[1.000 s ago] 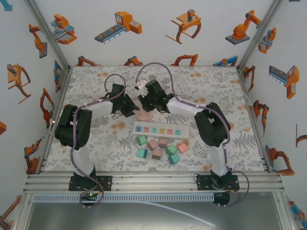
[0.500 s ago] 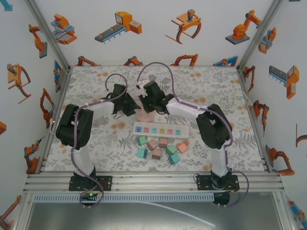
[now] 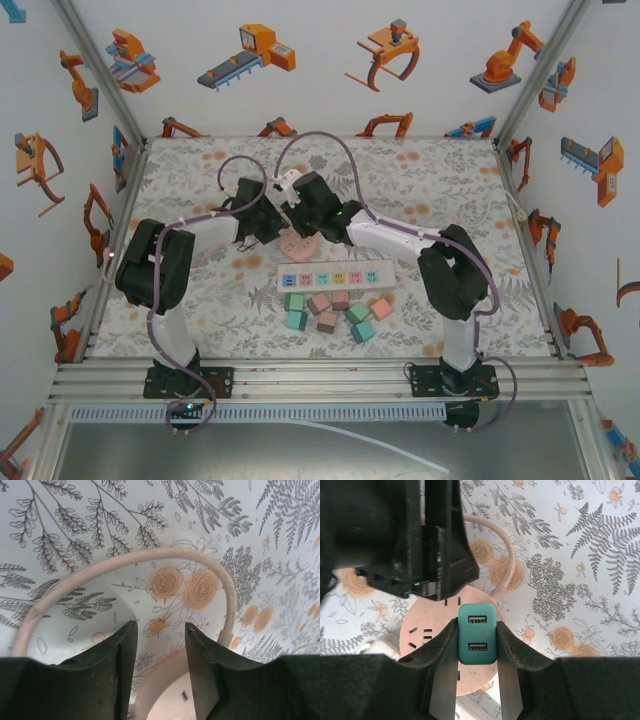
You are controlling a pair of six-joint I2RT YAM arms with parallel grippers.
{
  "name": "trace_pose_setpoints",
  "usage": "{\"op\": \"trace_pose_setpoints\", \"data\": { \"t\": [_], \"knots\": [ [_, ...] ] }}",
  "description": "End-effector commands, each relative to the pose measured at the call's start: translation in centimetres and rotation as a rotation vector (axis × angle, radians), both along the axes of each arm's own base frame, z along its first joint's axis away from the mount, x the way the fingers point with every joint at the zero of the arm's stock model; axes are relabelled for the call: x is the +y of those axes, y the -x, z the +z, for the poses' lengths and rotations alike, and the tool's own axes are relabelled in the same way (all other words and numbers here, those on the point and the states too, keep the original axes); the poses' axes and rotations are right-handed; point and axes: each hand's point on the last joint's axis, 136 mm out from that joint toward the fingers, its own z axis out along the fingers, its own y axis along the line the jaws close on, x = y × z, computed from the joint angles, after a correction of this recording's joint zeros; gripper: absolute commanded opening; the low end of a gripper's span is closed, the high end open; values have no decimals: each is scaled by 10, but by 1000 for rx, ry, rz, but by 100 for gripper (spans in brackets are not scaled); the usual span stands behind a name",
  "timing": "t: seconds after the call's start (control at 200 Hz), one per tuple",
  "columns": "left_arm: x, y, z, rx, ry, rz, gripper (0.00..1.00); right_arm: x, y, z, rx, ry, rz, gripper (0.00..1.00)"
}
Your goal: Pull the plug off the socket
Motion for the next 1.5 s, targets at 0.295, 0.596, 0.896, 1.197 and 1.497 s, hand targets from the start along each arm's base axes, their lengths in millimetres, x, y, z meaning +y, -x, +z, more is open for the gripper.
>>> {"op": "trace_pose_setpoints", "data": {
  "t": [0.295, 0.596, 0.896, 1.197, 1.497],
  "knots": [
    [28, 42, 80, -82, 17, -139, 58, -6, -37, -10, -100, -86, -106, 0],
    [-5, 58, 44, 21, 88, -190, 57, 1, -42, 3, -70, -223, -172, 0],
    [2, 45, 1, 62, 8, -153, 54, 7, -34, 8, -22, -297, -155, 0],
    [17, 57, -45, 210, -57, -68, 47, 29, -14, 4, -40, -224, -138, 0],
    [51, 91, -92, 396, -196, 56, 43, 16, -29, 37, 13, -305, -348, 0]
  ]
}}
